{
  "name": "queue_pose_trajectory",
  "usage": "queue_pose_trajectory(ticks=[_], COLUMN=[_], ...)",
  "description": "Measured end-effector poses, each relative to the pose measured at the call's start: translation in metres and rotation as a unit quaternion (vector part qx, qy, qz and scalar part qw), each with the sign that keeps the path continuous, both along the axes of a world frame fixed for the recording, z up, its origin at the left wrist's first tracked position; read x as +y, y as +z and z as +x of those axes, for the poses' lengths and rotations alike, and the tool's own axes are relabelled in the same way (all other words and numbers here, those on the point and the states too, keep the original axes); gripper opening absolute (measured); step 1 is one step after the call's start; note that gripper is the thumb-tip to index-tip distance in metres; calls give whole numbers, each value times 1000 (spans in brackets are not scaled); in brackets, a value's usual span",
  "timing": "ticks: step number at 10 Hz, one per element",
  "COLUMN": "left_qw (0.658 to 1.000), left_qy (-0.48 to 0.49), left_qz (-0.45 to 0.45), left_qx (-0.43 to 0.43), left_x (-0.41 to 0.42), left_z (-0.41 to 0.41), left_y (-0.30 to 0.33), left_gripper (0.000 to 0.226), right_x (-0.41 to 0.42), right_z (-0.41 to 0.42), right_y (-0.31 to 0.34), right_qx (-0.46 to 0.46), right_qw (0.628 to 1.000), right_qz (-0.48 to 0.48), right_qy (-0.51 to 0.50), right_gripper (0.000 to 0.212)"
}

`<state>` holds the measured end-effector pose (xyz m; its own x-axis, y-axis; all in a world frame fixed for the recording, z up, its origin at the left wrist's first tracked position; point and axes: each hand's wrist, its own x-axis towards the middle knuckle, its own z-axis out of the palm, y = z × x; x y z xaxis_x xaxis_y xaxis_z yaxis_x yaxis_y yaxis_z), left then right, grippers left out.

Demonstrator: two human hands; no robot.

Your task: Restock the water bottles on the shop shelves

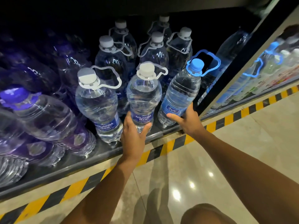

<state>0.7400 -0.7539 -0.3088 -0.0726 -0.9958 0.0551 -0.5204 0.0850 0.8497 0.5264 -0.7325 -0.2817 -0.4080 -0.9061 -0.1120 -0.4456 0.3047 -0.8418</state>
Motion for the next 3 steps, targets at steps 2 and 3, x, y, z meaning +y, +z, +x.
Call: queue_pose_trajectory(ticks=[2,3], left_qw=[999,996], left_qy=[-26,-72], left_qz=[6,-31], left_qx=[20,36], left_x=[14,47], left_z=[-3,0], left_y=[-3,-9], left_gripper=[100,100], right_x=[3,20], right_z=[9,9], right_y=[-4,-3], right_qx=[-23,-41], right_qw=[999,999], right_qz=[-9,19], right_qy=[-23,13], right_gripper=[89,111])
